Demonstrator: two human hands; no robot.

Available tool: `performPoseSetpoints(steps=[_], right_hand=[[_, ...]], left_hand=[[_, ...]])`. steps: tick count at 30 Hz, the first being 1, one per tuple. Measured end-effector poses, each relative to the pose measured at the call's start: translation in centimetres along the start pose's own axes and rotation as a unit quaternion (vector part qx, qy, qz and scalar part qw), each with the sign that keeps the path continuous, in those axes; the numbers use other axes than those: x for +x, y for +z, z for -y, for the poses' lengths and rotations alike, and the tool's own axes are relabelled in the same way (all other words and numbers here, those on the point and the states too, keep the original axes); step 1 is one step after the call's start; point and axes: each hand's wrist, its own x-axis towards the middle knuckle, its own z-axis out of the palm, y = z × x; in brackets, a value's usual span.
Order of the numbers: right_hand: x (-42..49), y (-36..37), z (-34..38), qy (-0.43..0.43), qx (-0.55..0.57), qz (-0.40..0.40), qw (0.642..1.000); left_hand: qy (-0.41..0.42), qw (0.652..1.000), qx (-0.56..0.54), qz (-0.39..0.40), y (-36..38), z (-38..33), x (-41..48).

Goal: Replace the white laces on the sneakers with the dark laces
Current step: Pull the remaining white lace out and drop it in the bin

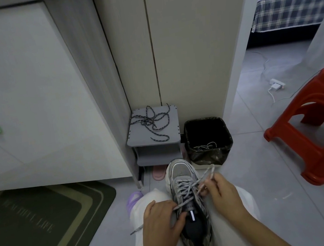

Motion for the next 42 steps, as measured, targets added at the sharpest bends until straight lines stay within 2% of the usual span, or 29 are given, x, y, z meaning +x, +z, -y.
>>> performPoseSetpoints(steps=[2, 5, 7, 11, 15, 17, 18, 21, 23, 27, 29, 31, 34, 38, 40, 42], right_hand=[[-0.12, -0.14, 0.19, -0.035, -0.057, 0.049, 0.997], [-0.1, 0.01, -0.12, -0.095, -0.101, 0.055, 0.989], [-0.09, 0.16, 0.03, -0.059, -0.083, 0.035, 0.994], [-0.08, 0.08, -0.03, 0.008, 0.033, -0.016, 0.999], [-0.16, -0.14, 0.14, -0.062, -0.084, 0.054, 0.993], [-0.2, 0.05, 0.06, -0.104, -0.134, 0.056, 0.984], [-0.17, 0.15, 0.1, -0.093, -0.139, 0.05, 0.985], [-0.14, 0.26, -0.03, -0.016, -0.043, 0.007, 0.999], [-0.16, 0.15, -0.1, -0.004, -0.005, -0.008, 1.0], [-0.14, 0.02, -0.08, -0.092, -0.109, 0.053, 0.988], [-0.1, 0.12, -0.21, -0.109, -0.133, 0.056, 0.984], [-0.03, 0.14, -0.02, -0.055, -0.092, 0.033, 0.994], [-0.03, -0.11, 0.02, 0.013, 0.059, -0.014, 0.998], [-0.14, -0.17, 0.02, -0.064, -0.068, 0.063, 0.994], [-0.06, 0.04, -0.29, -0.095, -0.101, 0.057, 0.989], [-0.05, 0.28, -0.23, -0.069, -0.098, 0.034, 0.992]], left_hand=[[0.001, 1.0, -0.002, -0.003, 0.03, 0.01, -0.01], [0.0, 1.0, -0.004, -0.001, 0.03, -0.03, 0.02], [-0.003, 1.0, -0.004, 0.005, -0.04, -0.03, 0.02], [-0.009, 1.0, 0.003, 0.015, -0.16, 0.02, -0.09], [-0.006, 1.0, -0.002, 0.003, -0.17, -0.02, -0.12], [-0.007, 1.0, 0.001, -0.002, -0.31, -0.16, -0.04], [-0.006, 1.0, 0.004, -0.002, -0.39, -0.21, 0.04], [0.004, 1.0, 0.016, 0.007, -0.62, -0.24, 0.23], [0.011, 0.999, 0.027, 0.019, -0.67, -0.24, 0.23], [0.008, 0.998, 0.05, 0.038, -0.6, -0.34, 0.26], [0.007, 0.997, 0.059, 0.048, -0.54, -0.34, 0.25], [0.005, 0.997, 0.054, 0.051, -0.58, -0.36, 0.28], [0.002, 0.997, 0.054, 0.049, -0.67, -0.43, 0.3], [0.011, 0.997, 0.055, 0.047, -0.58, -0.32, 0.25], [0.012, 0.997, 0.053, 0.046, -0.59, -0.38, 0.26], [0.012, 0.998, 0.054, 0.044, -0.71, -0.57, 0.3]])
